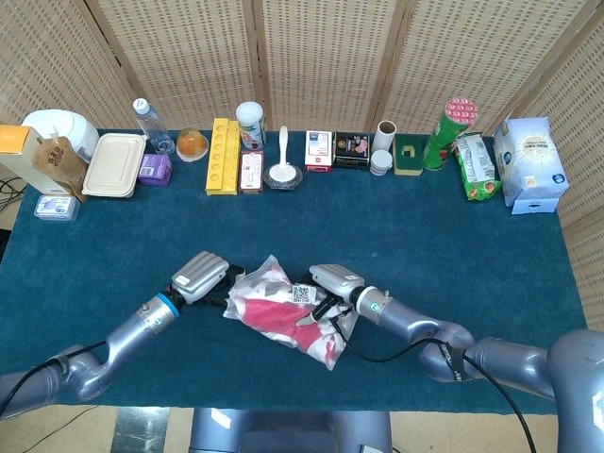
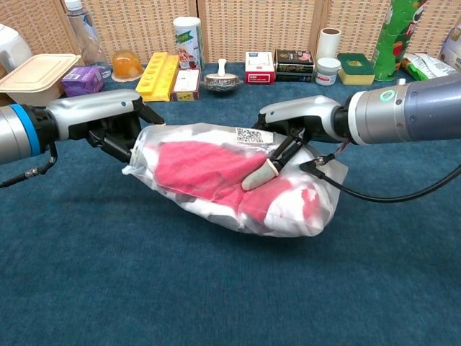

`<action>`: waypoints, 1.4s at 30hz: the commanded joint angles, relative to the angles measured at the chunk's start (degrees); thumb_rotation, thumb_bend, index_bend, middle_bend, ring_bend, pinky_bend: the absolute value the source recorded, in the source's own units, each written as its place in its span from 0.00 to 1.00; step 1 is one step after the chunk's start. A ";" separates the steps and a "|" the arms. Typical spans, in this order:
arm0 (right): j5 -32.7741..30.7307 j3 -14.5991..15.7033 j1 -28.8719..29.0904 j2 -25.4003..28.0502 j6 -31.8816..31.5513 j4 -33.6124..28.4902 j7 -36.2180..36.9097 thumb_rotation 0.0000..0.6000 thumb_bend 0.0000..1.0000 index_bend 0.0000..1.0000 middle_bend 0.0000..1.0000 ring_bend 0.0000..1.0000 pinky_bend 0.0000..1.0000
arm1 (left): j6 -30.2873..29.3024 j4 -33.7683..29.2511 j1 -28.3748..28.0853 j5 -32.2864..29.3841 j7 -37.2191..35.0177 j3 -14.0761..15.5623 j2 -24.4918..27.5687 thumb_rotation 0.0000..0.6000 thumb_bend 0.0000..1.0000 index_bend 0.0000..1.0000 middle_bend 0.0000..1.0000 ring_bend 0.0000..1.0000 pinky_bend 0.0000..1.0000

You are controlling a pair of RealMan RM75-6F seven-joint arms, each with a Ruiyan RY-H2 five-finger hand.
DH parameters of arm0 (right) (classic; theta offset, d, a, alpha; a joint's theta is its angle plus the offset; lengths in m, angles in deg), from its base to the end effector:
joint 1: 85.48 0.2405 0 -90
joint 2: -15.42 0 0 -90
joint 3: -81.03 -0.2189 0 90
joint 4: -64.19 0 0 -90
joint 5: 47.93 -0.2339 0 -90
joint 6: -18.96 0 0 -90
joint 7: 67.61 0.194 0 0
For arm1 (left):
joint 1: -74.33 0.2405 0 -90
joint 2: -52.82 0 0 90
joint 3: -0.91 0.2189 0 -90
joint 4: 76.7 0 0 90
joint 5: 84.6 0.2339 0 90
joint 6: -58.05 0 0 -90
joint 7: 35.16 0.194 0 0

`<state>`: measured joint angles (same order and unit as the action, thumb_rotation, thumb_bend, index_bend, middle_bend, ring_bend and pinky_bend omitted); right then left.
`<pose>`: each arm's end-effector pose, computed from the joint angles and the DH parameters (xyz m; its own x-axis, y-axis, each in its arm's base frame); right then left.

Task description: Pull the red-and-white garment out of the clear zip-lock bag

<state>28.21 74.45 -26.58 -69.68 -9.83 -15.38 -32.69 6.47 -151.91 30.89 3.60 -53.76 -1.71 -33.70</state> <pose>-0.0627 -0.3655 -0.1115 0.1198 -0.7641 0.6339 -0.9446 -0.2843 -0.1642 -0.1272 0.3510 -0.0740 0.3098 0.4521 0.8364 0.8627 -0.5035 -0.0473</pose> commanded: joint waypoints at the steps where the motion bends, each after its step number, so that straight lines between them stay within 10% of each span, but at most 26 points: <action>1: -1.75 0.19 -0.21 -1.26 1.04 1.58 -1.67 0.78 0.18 0.77 0.76 0.89 0.66 | 0.44 3.56 -0.59 -0.34 -0.44 0.16 -3.19 1.00 0.49 0.79 1.00 1.00 0.99; 9: -3.37 0.59 -0.26 -0.93 3.00 2.76 -5.50 0.77 0.18 0.37 0.42 0.48 0.32 | 0.93 8.46 -1.00 -1.70 -1.28 -0.27 -7.46 1.00 0.49 0.79 1.00 1.00 0.99; 15: -4.44 0.60 -2.10 1.98 0.56 0.90 -8.99 0.78 0.16 0.15 0.26 0.33 0.26 | 1.74 8.56 -1.48 -2.80 -0.21 -0.76 -7.97 1.00 0.48 0.79 1.00 1.00 0.99; 42: 4.54 2.82 -12.10 15.98 -8.68 -5.06 -5.65 0.78 0.10 0.00 0.08 0.17 0.14 | 7.07 -0.20 -3.31 -11.32 6.99 -3.99 -4.87 1.00 0.47 0.79 1.00 1.00 0.99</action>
<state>31.64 76.65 -38.28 -54.59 -18.09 -20.01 -38.46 13.31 -151.79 27.64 -7.33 -47.09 -5.50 -38.69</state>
